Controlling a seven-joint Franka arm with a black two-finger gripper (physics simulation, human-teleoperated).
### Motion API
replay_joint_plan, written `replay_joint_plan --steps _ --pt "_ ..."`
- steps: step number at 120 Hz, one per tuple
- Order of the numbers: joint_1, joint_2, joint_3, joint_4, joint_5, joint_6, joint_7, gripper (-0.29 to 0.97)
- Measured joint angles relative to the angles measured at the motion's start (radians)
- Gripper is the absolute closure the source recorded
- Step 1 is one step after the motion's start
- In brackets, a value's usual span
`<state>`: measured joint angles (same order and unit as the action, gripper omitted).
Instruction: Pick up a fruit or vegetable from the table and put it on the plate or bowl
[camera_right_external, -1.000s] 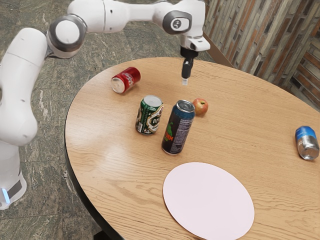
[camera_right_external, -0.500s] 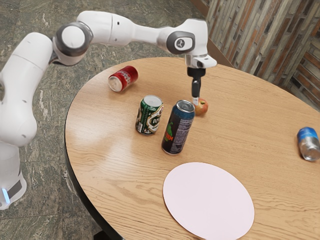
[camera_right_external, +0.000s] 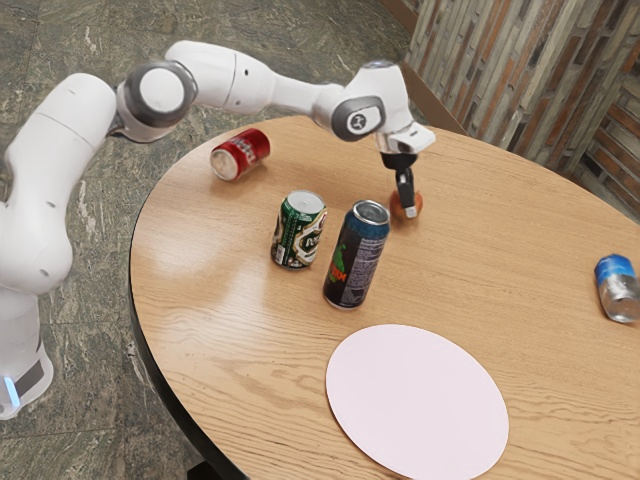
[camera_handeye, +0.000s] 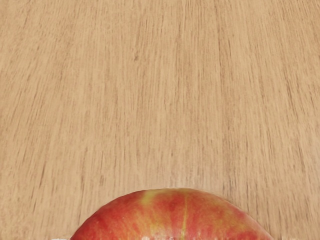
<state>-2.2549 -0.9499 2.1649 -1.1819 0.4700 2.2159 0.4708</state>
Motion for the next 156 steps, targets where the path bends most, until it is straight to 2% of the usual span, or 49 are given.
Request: replay_joint_plan --steps 9,16,29,42,50,61,74,88,99,117,123,131,139,156 --pt "-0.005 0.003 0.009 0.010 0.020 0.004 -0.007 0.30" --pt "-0.019 0.058 -0.002 0.048 0.068 -0.058 -0.011 0.32" --pt "-0.026 0.234 -0.027 0.068 0.147 -0.290 -0.019 0.35" --pt "-0.027 0.418 -0.101 0.038 0.174 -0.496 -0.035 0.35" --pt "-0.028 0.592 -0.144 -0.039 0.144 -0.578 -0.053 0.33" --pt "-0.020 0.806 -0.176 -0.135 0.045 -0.656 -0.080 0.35" --pt "-0.033 0.939 -0.286 -0.134 -0.048 -0.684 -0.121 0.42" --pt "-0.115 0.975 -0.426 -0.095 -0.106 -0.684 -0.185 0.42" --pt "-0.146 0.981 -0.554 -0.080 -0.131 -0.719 -0.257 0.42" --pt "-0.219 0.926 -0.652 -0.041 -0.189 -0.842 -0.399 0.43" --pt "-0.237 0.854 -0.692 -0.040 -0.163 -0.868 -0.439 0.42" --pt "-0.089 0.732 -0.750 -0.056 -0.090 -0.889 -0.486 0.40" --pt "-0.034 0.623 -0.777 -0.079 -0.018 -0.898 -0.527 0.42" --pt "-0.014 0.628 -0.761 -0.125 0.043 -0.878 -0.579 0.43"
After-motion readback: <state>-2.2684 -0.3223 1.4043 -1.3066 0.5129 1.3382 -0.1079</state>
